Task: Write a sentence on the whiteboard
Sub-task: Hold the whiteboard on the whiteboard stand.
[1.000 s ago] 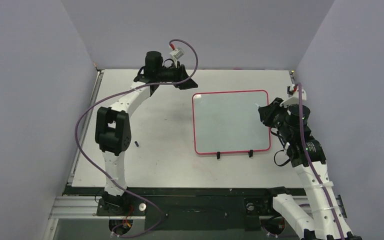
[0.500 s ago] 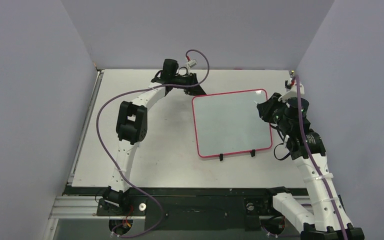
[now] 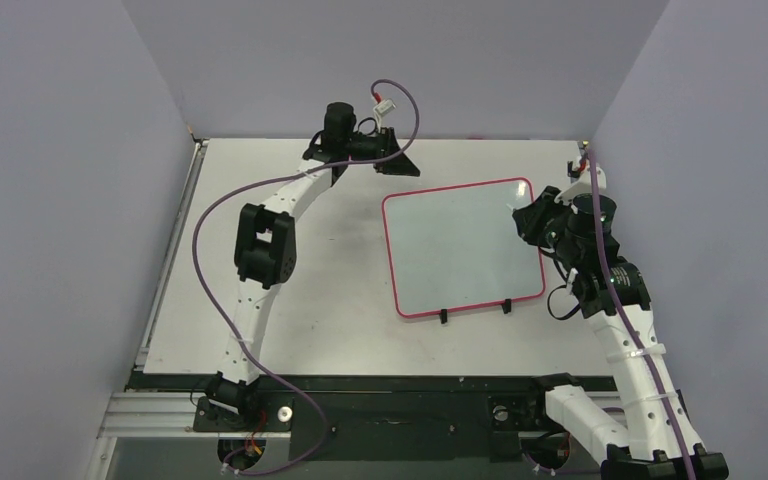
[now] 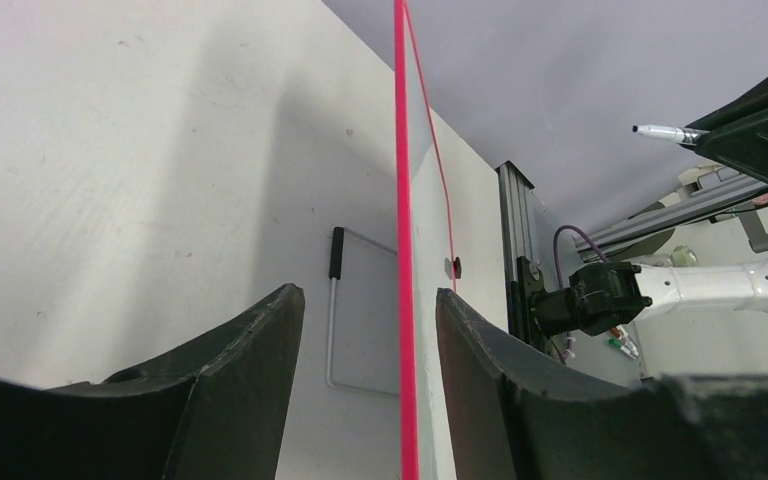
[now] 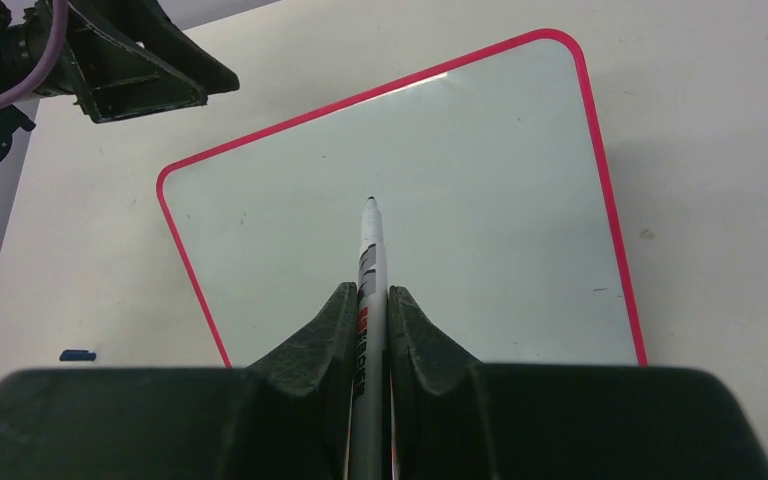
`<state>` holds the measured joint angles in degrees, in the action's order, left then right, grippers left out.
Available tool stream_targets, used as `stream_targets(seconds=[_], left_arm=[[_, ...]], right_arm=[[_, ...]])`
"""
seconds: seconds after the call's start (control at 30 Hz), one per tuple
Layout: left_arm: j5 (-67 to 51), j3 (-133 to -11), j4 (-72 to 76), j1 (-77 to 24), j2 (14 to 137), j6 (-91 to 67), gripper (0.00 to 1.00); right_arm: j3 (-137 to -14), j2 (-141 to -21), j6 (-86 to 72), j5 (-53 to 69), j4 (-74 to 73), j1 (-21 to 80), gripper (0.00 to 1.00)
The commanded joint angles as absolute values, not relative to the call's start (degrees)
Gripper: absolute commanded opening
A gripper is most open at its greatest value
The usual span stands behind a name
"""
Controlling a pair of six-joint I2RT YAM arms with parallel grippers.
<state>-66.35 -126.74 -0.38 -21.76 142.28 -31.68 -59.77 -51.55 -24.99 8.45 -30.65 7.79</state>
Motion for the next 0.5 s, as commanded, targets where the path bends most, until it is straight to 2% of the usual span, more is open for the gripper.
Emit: stream_targets(seconds=[0.0,0.2,0.47], left_arm=[[-69.35,-128.69,3.19,-21.7,141.61,-33.74,0.48],[-71.56,-125.31,1.23,-22.35,139.87,-31.96,0.43],[-70.21,-125.39,-12.68,-24.17,139.0,-21.68,0.41]], right_arm=[[-61.95,-50.22,-24.18,8.88,-30.41,7.27,0.0],[-61.71,-49.86,-24.12,9.42,-30.67,7.29,0.0],[-61.43,-49.65,-24.04,9.85,-30.85,7.32,0.0]])
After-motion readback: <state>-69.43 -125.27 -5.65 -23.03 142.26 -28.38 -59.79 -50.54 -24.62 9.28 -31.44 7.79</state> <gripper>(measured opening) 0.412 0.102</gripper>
